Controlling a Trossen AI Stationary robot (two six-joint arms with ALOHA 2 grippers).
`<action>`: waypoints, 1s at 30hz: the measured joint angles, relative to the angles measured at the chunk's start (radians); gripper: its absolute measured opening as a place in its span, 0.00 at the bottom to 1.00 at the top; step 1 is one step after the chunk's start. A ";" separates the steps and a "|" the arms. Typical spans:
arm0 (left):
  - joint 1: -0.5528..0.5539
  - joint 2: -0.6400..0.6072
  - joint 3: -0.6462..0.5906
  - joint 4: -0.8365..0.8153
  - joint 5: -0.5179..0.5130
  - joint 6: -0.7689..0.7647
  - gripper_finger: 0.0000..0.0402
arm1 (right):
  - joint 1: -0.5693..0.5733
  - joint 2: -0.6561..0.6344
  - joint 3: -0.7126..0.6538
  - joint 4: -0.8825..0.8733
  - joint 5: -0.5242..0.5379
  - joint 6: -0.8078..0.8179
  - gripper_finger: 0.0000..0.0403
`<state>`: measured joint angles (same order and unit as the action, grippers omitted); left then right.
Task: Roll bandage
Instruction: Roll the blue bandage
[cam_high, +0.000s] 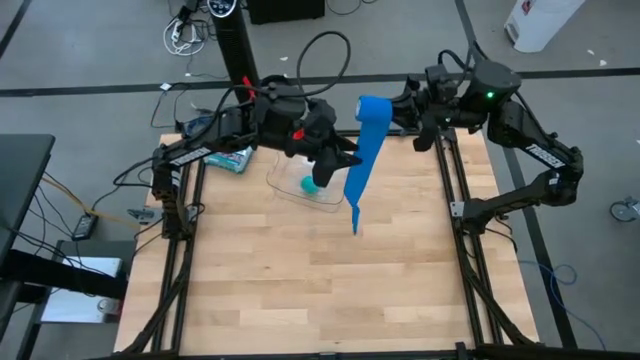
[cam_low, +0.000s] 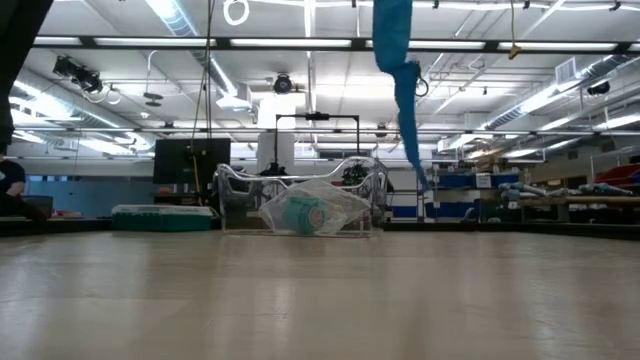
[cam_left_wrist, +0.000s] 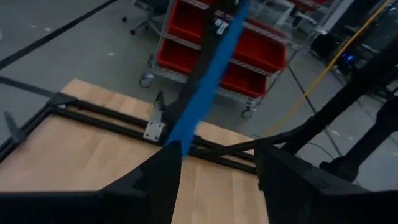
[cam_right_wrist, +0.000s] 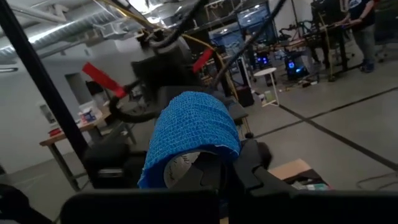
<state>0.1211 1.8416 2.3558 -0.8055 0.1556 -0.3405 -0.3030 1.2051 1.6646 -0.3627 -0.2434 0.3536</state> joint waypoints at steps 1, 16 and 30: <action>0.002 0.000 0.000 -0.011 -0.001 0.000 0.52 | 0.002 0.000 0.000 0.002 -0.001 0.003 0.00; 0.010 0.000 0.000 -0.133 -0.010 -0.001 0.52 | 0.009 0.005 0.000 0.013 -0.019 0.030 0.00; 0.016 -0.003 0.000 -0.084 -0.009 0.022 0.52 | 0.009 0.004 0.000 0.031 -0.003 0.036 0.00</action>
<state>0.1375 1.8381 2.3562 -0.8897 0.1467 -0.3188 -0.2935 1.2091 1.6646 -0.3321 -0.2459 0.3893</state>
